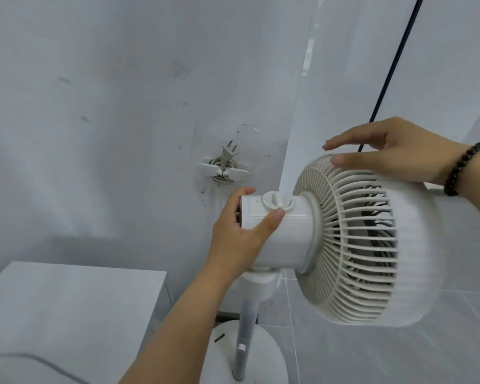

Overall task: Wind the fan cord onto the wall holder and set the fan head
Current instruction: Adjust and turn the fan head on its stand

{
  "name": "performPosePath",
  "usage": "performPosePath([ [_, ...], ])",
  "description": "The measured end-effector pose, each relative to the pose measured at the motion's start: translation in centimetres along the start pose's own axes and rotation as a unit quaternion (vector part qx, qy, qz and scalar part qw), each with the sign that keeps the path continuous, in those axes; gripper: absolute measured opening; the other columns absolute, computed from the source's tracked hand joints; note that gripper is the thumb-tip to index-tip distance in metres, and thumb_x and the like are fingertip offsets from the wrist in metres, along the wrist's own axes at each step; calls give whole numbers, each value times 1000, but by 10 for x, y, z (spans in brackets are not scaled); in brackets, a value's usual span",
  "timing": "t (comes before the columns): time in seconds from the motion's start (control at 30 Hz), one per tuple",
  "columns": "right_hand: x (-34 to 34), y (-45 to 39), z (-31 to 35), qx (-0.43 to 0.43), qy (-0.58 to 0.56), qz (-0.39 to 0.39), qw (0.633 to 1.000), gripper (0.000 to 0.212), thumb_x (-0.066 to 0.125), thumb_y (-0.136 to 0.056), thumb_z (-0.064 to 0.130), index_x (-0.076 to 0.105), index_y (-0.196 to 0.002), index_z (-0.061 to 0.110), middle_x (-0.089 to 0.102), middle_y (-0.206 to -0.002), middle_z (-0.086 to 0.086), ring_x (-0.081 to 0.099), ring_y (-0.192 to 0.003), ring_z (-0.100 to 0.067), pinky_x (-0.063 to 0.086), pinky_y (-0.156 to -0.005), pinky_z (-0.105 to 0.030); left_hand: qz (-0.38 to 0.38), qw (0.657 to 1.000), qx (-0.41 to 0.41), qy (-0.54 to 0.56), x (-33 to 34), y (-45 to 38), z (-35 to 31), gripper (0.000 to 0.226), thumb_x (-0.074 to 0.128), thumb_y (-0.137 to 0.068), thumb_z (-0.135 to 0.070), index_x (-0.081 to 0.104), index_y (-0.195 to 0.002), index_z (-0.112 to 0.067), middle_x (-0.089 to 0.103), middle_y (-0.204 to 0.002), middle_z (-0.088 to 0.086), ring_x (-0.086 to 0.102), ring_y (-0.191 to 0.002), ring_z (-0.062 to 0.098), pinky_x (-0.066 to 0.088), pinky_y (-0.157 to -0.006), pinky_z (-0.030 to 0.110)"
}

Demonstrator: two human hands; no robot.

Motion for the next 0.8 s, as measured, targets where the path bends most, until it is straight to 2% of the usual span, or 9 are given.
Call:
performPosePath([
  [0.1,-1,5,-8,15,-64,-20,998,41,66,-66,50,71,-105,36,68,-104,24,59,-99,11,40,-93,-17,5,1000,11,5,-10,-4,3,63,70,-61,-61,54,-118,-39,63,-105,-20,61,-91,-7,48,-71,10],
  [0.2,6,10,-16,21,-140,-28,990,30,66,-76,40,72,-104,31,72,-103,17,65,-97,4,45,-89,-20,13,1000,21,3,-17,-10,8,64,67,-61,-63,54,-119,-39,62,-113,-16,61,-97,-2,49,-73,13],
  [0.3,12,13,-17,29,-206,-60,976,19,64,-86,20,74,-102,23,73,-104,9,66,-101,-5,46,-94,-26,18,999,32,13,-19,-14,9,62,66,-61,-61,55,-118,-39,62,-112,-17,61,-95,-7,49,-74,12],
  [0.47,21,17,-9,36,-248,-94,963,18,62,-88,17,74,-101,16,73,-104,6,64,-103,-7,45,-97,-25,25,1000,15,6,-25,-14,6,77,65,-61,-64,52,-132,-38,59,-117,-24,59,-96,-13,50,-73,9],
  [0.53,21,21,-5,41,-246,-98,963,17,63,-87,17,74,-100,16,73,-103,6,64,-103,-6,45,-97,-24,3,1000,-5,-18,-27,-5,2,80,71,-64,-67,51,-135,-38,58,-120,-24,58,-103,-10,49,-83,16],
  [0.6,20,26,-3,47,-239,-103,964,16,64,-87,17,74,-99,17,72,-103,6,63,-102,-7,45,-96,-24,-58,996,-15,-64,-25,12,-6,74,70,-73,-63,47,-138,-35,52,-129,-17,52,-115,-3,45,-97,26],
  [0.7,23,34,0,46,-234,-105,965,15,65,-86,18,75,-97,19,72,-102,6,63,-103,-8,45,-97,-26,-161,983,-4,-92,-9,54,-29,61,62,-88,-47,38,-141,-30,33,-146,-8,35,-135,9,34,-111,30],
  [0.73,25,38,2,43,-236,-106,965,15,65,-86,19,75,-97,19,72,-102,6,63,-103,-8,44,-97,-26,-162,984,4,-80,0,70,-39,63,59,-88,-48,34,-143,-30,27,-150,-7,27,-140,10,30,-114,31],
  [0.8,28,43,9,37,-239,-111,964,14,65,-85,20,75,-96,19,73,-101,7,63,-103,-8,45,-97,-26,-108,992,14,-68,24,97,-62,82,52,-77,-70,21,-146,-37,11,-156,-17,5,-147,7,19,-119,35],
])
Point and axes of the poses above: each hand's wrist, its own y-axis away from the middle knuckle, its own x-axis out of the palm, z = x × y, the point moved 3 cm from there along -y, towards the middle knuckle
